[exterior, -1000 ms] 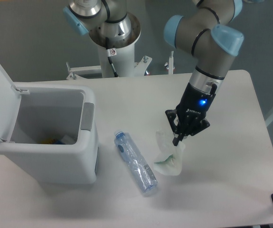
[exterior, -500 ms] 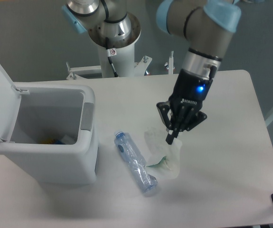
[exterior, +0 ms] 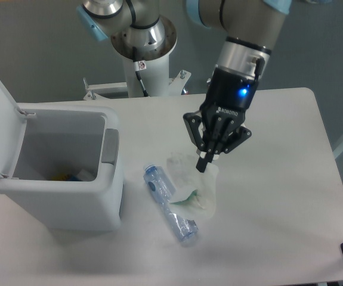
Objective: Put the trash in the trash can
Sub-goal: 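Lift the paper and carry it over the open trash can, then open the gripper to drop the paper into the can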
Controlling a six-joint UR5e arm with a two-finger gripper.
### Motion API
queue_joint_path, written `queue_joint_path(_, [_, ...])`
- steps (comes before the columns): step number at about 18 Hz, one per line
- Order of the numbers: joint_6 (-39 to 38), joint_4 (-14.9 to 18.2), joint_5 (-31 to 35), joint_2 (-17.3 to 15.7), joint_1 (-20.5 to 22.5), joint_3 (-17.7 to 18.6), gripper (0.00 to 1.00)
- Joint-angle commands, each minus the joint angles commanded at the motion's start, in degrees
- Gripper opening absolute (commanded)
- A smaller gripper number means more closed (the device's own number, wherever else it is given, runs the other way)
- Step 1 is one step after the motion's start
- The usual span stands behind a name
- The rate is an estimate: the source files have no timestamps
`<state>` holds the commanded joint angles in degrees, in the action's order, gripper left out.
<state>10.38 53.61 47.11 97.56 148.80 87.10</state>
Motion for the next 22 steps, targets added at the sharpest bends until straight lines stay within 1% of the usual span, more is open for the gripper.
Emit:
queue_joint_path(3, [-0.8,0.3,-2.5,-3.1,-1.2,0.9,0.0])
queue_joint_path(6, [-2.1,0.4,-4.3,-5.4,-1.9,1.8,0.0])
queue_joint_path(8, [-2.2,0.4,-4.5,-6.9,-3.4,3.9,0.0])
queue_joint_path(11, [-1.3,-0.2,-4.6,-10.0,-4.4,9.1,0.0])
queue_joint_path(12, [-0.4,-0.3,-4.6,-10.6,-4.5,10.3,0.0])
queue_joint_path(13, [0.2,-0.2,-4.7,-10.7,-5.0,10.5,0.03])
queue_joint_path(17, [-0.4,-0.2,-4.6,-10.8,-8.1,10.9,0.05])
queue_joint_path(18, [-0.6,-0.1,-4.6,-11.0,-8.8,11.0,0.06])
queue_joint_path(19, [-0.4,-0.1,-4.6,-11.0,-9.3,11.3,0.1])
queue_joint_path(20, [-0.1,-0.2,-4.6,-11.0,-10.1,11.9,0.12])
queue_joint_path(21, [0.1,-0.2,-4.5,-11.0,-10.7,12.5,0.17])
queue_joint_path(22, [0.2,-0.3,-4.6,-11.0,-11.2,13.1,0.27])
